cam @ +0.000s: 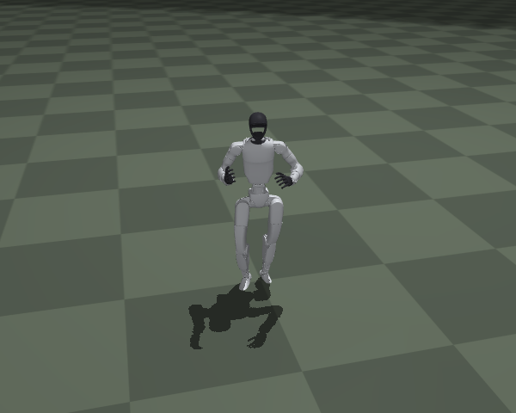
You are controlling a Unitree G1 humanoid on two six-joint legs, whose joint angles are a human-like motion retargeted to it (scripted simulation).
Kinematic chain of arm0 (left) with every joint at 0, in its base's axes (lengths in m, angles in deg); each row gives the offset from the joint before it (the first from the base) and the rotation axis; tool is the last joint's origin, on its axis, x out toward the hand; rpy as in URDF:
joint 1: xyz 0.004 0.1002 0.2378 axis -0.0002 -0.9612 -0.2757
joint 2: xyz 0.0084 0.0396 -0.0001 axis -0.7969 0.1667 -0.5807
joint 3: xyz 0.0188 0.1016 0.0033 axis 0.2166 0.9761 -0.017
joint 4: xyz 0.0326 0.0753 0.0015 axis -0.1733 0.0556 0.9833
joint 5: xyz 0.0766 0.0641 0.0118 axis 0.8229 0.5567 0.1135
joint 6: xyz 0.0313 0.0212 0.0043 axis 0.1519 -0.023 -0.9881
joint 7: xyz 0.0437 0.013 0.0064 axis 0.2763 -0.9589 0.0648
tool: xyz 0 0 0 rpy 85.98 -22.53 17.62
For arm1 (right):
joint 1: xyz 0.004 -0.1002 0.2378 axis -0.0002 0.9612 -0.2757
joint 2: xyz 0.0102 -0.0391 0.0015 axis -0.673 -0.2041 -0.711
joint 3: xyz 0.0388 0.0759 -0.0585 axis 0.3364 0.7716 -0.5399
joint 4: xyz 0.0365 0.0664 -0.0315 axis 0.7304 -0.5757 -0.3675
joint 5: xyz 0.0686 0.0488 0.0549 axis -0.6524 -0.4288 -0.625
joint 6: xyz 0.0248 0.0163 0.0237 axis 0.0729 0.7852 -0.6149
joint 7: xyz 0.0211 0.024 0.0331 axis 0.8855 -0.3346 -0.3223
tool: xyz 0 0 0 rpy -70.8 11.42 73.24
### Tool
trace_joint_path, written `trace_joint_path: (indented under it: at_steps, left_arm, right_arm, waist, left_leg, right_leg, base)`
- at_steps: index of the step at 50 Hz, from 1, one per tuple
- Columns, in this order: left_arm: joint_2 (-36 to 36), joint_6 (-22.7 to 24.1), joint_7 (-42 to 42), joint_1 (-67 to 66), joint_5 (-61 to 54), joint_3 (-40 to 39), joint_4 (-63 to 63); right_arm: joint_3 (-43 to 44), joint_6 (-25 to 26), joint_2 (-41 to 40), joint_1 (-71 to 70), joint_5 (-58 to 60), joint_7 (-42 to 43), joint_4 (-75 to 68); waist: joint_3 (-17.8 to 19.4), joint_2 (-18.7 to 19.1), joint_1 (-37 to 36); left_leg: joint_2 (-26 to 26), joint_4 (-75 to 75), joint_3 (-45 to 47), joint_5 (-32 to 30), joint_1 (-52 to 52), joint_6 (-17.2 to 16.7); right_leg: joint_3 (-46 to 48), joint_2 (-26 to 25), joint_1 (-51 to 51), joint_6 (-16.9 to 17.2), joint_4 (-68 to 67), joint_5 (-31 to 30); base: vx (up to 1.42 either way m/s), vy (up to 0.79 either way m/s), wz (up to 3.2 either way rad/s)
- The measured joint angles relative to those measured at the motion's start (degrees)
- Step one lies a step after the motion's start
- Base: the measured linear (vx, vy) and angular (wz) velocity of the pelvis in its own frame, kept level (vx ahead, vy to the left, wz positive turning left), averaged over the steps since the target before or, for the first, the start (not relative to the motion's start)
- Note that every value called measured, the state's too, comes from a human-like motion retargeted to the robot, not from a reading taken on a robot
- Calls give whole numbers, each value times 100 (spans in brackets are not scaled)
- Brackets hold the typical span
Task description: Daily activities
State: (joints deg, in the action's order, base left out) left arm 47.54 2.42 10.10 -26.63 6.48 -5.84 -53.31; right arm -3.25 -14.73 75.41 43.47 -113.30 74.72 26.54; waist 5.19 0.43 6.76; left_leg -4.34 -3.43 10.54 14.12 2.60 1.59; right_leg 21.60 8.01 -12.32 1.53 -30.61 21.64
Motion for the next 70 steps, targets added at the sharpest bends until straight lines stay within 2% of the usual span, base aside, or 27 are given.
trace_joint_path:
  at_steps: [7,12,17,35,60,70]
  left_arm:
    - [36,-120,-428,416,562,1116,172]
    - [281,-240,-608,1044,868,1896,316]
    - [428,-293,-613,1391,1041,2215,488]
    - [478,-296,-667,1629,1375,2441,862]
    - [563,-438,-1104,1804,1477,2552,971]
    - [783,-560,-1369,1571,1170,2258,1061]
  right_arm:
    - [-976,249,87,-648,658,-42,42]
    - [-1877,593,94,-1069,1065,-269,-493]
    - [-2292,761,98,-1325,1288,-414,-1012]
    - [-2526,867,216,-1601,1840,-379,-1570]
    - [-2497,1093,399,-1541,2906,-418,-1700]
    - [-2369,1202,401,-1424,3113,-558,-1610]
  waist:
    - [-167,-98,-51]
    - [-265,4,-151]
    - [-293,164,-215]
    - [-254,450,-247]
    - [-224,505,-315]
    - [-213,509,-394]
  left_leg:
    - [-124,-508,-30,233,-307,37]
    - [-43,-850,-48,411,-499,-17]
    - [86,-1095,-77,555,-641,-59]
    - [379,-1439,-133,785,-740,-117]
    - [612,-1915,-281,971,-912,-108]
    - [704,-2143,-328,1046,-1054,-124]
  right_leg:
    - [-28,194,-80,32,-142,242]
    - [76,121,37,27,91,240]
    - [155,-42,185,21,423,144]
    - [132,-505,635,-20,1325,-263]
    - [232,-824,999,-71,1936,-578]
    - [282,-933,1049,-108,2099,-658]
  base:
    - [0,-1,8]
    - [0,0,4]
    - [0,0,0]
    - [0,0,0]
    - [0,0,0]
    - [0,0,0]
